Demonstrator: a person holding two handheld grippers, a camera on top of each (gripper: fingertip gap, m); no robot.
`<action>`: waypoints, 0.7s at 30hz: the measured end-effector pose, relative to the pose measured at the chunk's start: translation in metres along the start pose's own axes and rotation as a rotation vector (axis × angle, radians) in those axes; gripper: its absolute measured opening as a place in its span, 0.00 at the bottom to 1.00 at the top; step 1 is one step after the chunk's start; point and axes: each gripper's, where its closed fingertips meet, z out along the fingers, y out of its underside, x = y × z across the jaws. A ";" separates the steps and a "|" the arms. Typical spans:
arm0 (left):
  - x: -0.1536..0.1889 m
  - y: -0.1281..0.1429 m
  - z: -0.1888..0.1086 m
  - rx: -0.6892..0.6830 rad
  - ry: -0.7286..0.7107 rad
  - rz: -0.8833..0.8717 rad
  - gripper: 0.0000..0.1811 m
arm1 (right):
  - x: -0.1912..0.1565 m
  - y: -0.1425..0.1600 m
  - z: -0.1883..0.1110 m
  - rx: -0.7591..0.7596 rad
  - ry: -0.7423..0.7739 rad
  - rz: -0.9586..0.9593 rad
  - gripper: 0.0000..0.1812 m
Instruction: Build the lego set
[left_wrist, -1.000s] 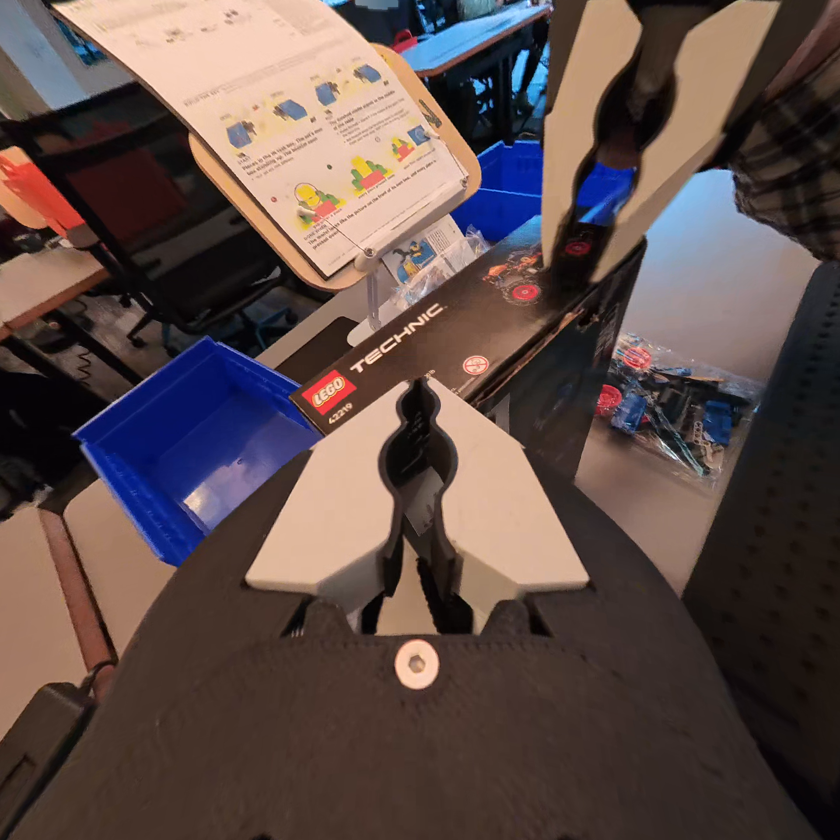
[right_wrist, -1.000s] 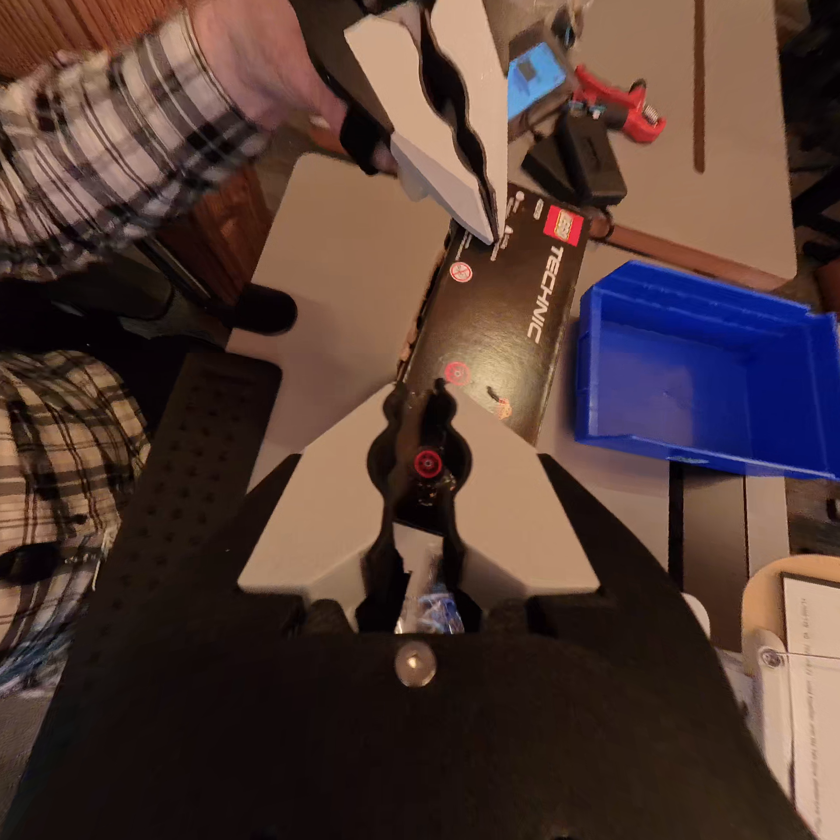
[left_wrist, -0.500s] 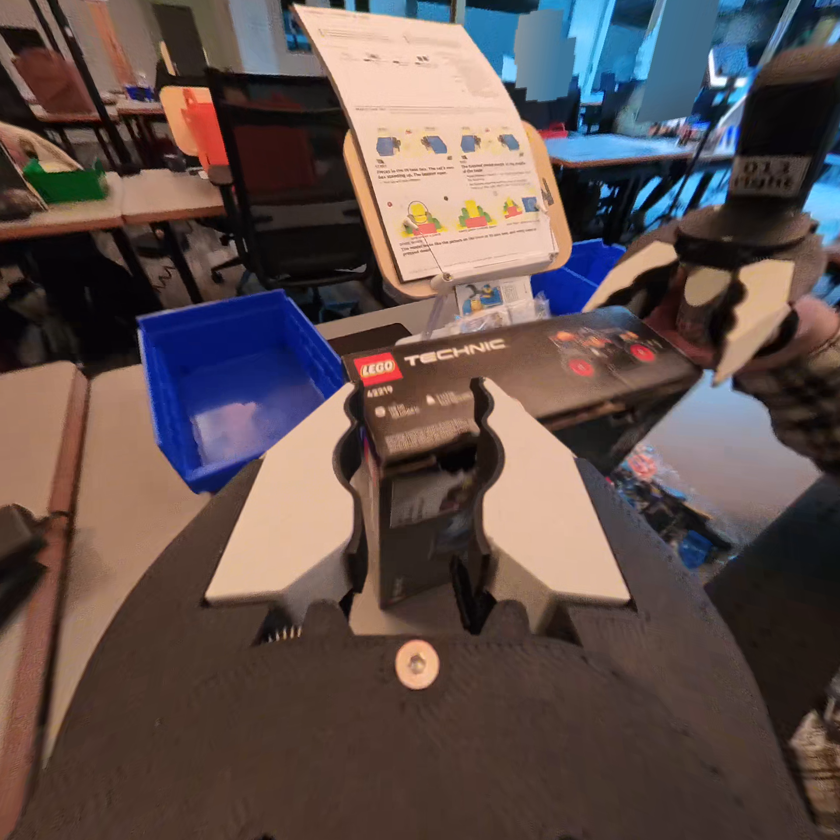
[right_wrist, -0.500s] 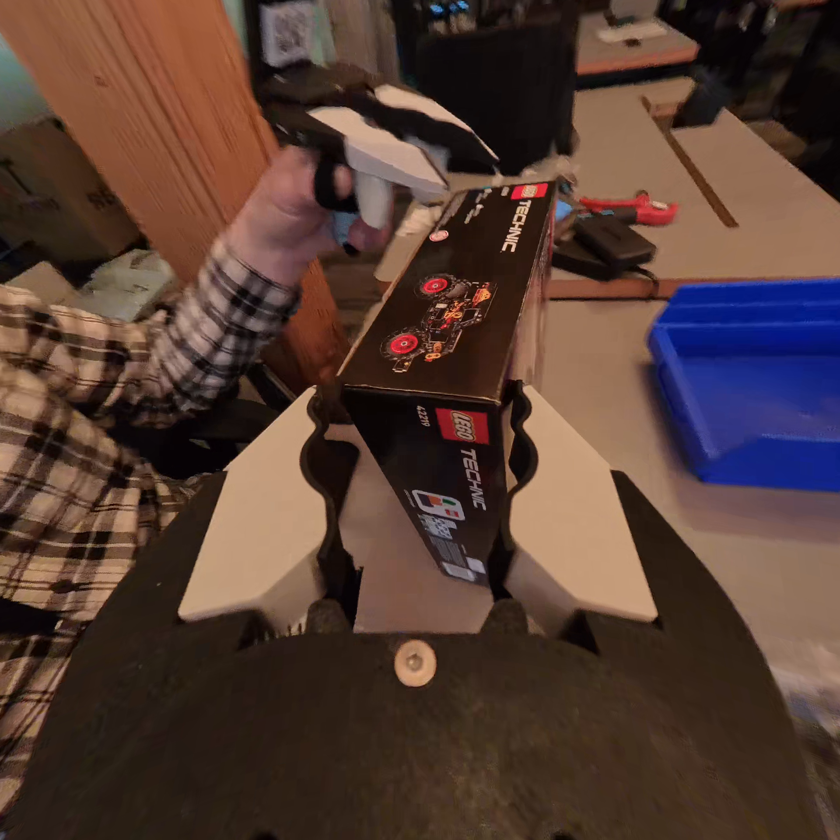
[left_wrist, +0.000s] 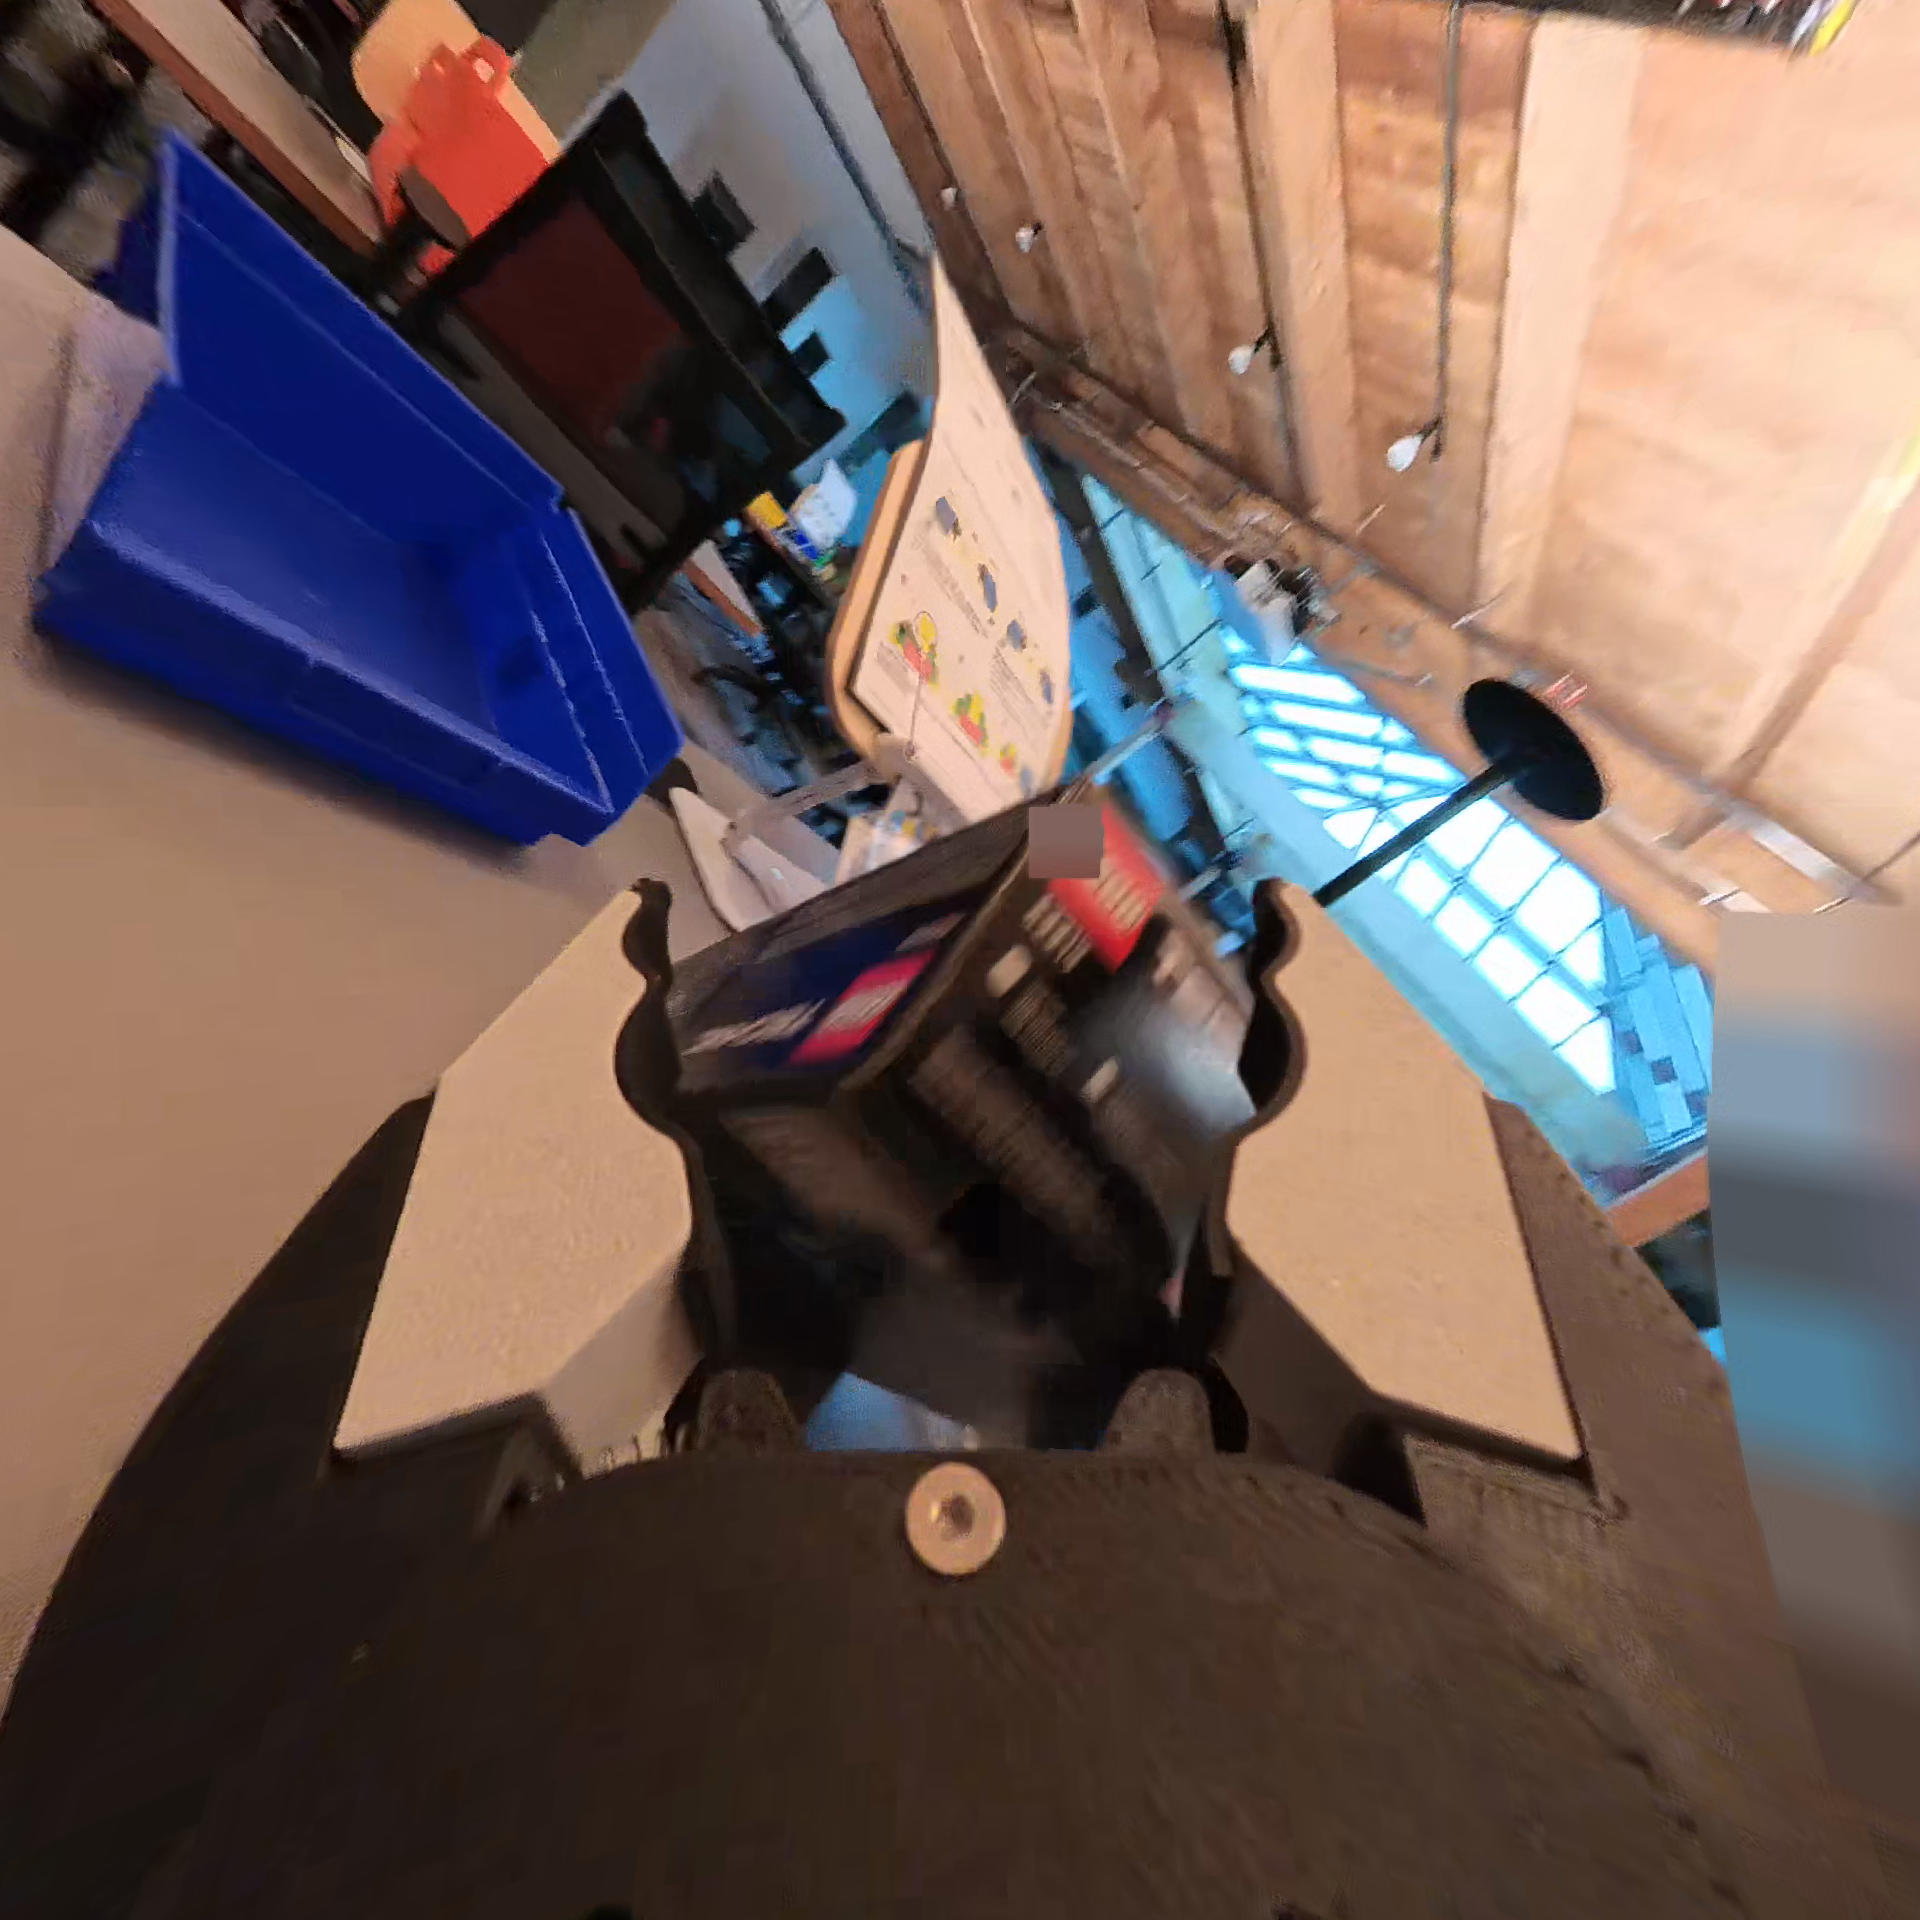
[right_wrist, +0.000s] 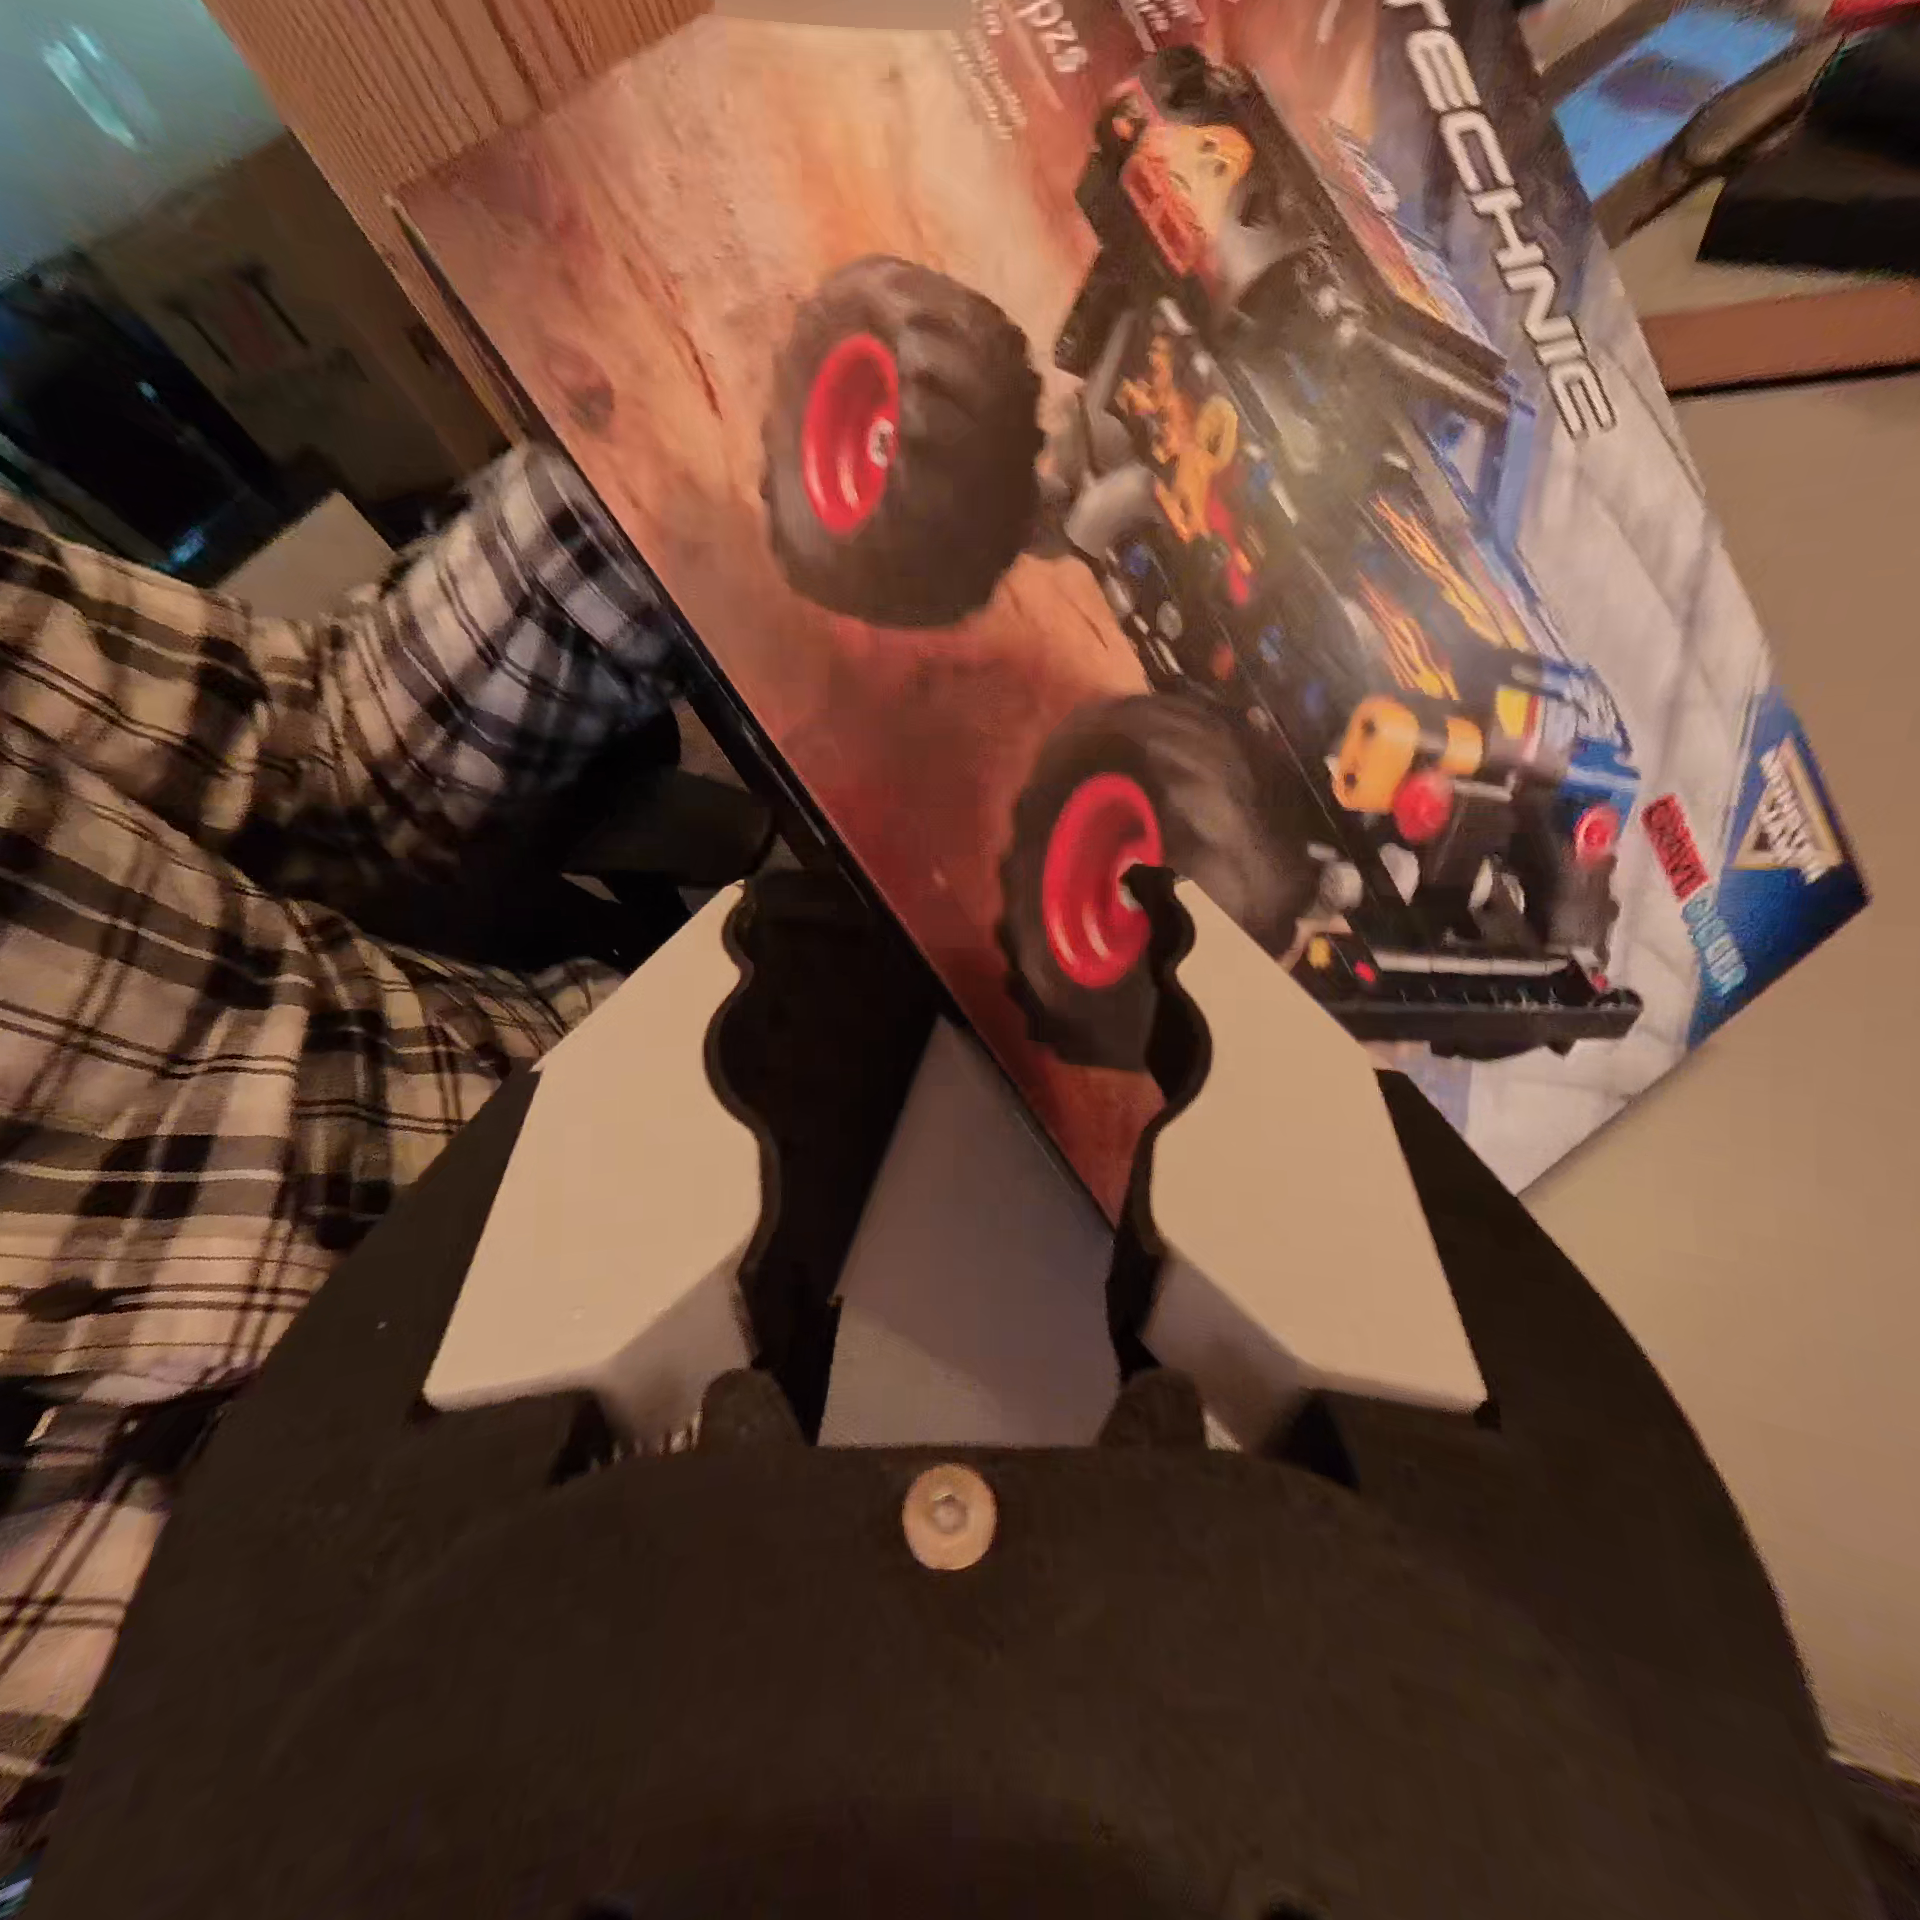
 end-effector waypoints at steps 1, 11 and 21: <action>0.002 -0.001 -0.005 0.005 0.036 -0.041 0.67 | 0.002 0.007 0.007 -0.033 0.017 -0.007 0.38; -0.022 0.042 -0.030 -0.284 -0.125 0.002 0.58 | 0.003 0.019 0.033 -0.110 0.091 -0.117 0.36; -0.038 0.083 -0.001 -0.453 -0.102 0.022 0.46 | 0.138 0.043 -0.036 -0.013 0.366 0.377 0.49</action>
